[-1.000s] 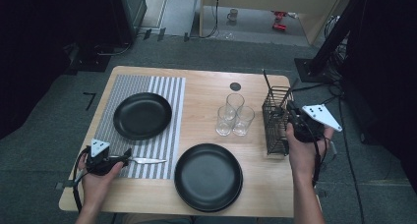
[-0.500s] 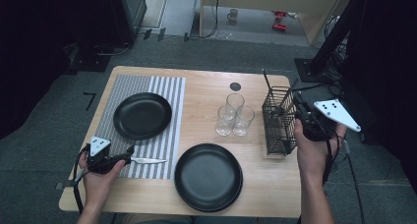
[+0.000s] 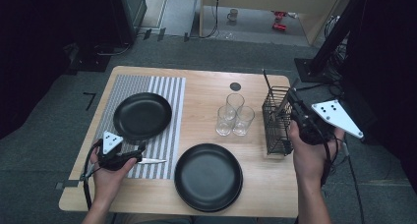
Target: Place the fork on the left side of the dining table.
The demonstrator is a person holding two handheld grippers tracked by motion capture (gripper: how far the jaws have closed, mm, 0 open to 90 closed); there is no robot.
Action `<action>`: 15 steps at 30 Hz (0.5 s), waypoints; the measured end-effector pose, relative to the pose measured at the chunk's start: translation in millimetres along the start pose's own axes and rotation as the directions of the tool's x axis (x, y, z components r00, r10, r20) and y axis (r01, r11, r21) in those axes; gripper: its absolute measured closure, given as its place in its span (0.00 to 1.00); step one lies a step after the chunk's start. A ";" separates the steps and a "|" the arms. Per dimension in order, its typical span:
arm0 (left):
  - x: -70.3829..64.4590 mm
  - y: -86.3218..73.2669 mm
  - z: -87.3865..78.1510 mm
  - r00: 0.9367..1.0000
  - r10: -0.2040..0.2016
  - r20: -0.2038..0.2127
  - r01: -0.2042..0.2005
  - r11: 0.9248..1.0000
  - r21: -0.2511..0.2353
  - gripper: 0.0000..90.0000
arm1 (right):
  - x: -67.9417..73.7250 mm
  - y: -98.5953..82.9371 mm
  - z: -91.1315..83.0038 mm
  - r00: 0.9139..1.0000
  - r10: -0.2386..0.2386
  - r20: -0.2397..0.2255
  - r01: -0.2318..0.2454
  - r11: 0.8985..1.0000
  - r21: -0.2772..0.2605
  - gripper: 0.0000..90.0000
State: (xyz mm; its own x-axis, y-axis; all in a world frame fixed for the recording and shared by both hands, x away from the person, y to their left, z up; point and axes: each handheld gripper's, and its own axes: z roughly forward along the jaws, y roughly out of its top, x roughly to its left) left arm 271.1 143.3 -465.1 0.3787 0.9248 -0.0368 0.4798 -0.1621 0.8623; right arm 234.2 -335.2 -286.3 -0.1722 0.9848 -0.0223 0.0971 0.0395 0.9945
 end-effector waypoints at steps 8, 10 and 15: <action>-23.8 12.4 4.8 0.998 -0.009 0.057 0.011 0.999 -0.041 0.13 | 14.6 0.6 -3.2 0.999 0.008 -0.054 -0.009 1.000 -0.017 0.98; -29.8 15.2 6.1 0.997 0.001 0.071 0.002 0.999 -0.043 0.13 | 19.3 -0.9 -3.0 0.998 0.008 -0.070 -0.009 1.000 -0.014 0.98; -43.1 21.9 9.2 0.995 0.019 0.100 -0.014 0.998 -0.055 0.13 | 28.2 -5.8 0.3 0.994 0.013 -0.107 -0.013 1.000 0.001 0.98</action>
State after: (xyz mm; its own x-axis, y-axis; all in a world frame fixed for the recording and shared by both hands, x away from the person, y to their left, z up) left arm 272.5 96.7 -449.2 0.4650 0.8825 -0.0704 0.4306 -0.1560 0.8890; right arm 229.1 -307.6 -292.7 -0.2744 0.9616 0.0019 0.0999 0.0266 0.9946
